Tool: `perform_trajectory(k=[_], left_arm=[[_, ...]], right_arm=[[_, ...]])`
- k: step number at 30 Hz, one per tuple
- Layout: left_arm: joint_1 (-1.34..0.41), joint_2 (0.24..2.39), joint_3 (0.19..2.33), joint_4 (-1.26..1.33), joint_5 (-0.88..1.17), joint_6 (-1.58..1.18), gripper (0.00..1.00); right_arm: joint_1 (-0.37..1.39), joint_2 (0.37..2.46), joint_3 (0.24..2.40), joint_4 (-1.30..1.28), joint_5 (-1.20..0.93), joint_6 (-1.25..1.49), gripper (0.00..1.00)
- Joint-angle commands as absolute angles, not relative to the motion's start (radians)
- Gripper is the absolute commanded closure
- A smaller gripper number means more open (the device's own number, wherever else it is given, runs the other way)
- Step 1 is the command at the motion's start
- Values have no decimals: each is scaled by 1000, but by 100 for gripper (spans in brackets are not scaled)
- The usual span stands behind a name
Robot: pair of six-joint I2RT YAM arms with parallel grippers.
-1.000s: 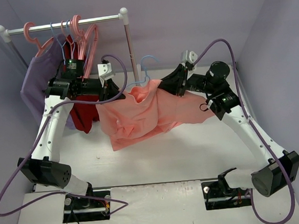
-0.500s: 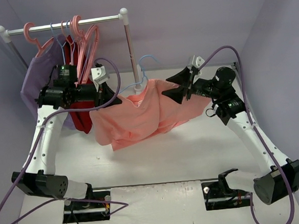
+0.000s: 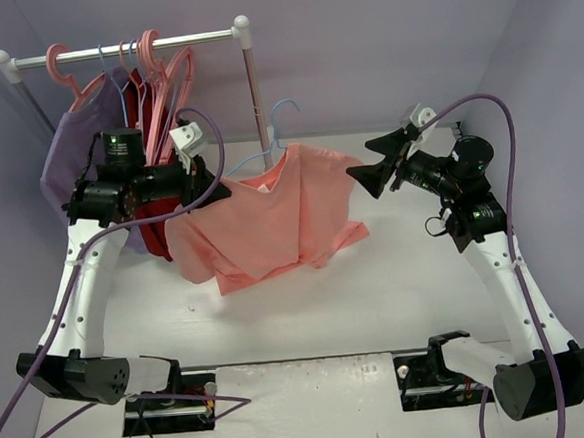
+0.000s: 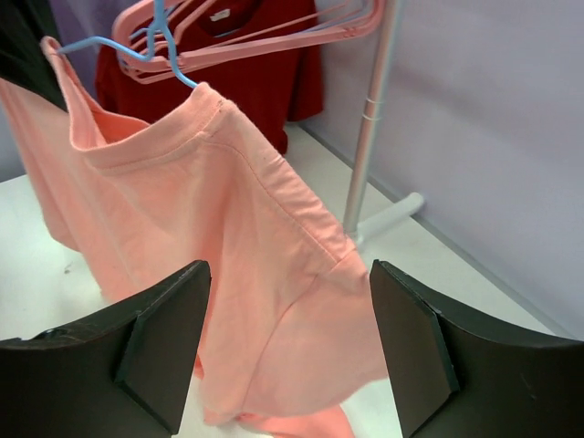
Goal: Place the t-shirt on the hanger
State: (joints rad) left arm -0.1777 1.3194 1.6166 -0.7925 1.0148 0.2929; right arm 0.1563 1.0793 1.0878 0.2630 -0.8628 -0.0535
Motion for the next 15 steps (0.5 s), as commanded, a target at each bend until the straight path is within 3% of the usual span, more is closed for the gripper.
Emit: perform_trajectory(k=[1,5,15], left_arm=[[-291,1228,1661,-662,863,188,100],[-543,1224,1685,-660,602,173,100],[-545,1195,1705,-658,285,114,100]], right_arm=[[136,1046,1103,297,-786,-64,32],[126,1019,1102,295,-718,-71,32],[119,956,1117,288,-587,-78,32]])
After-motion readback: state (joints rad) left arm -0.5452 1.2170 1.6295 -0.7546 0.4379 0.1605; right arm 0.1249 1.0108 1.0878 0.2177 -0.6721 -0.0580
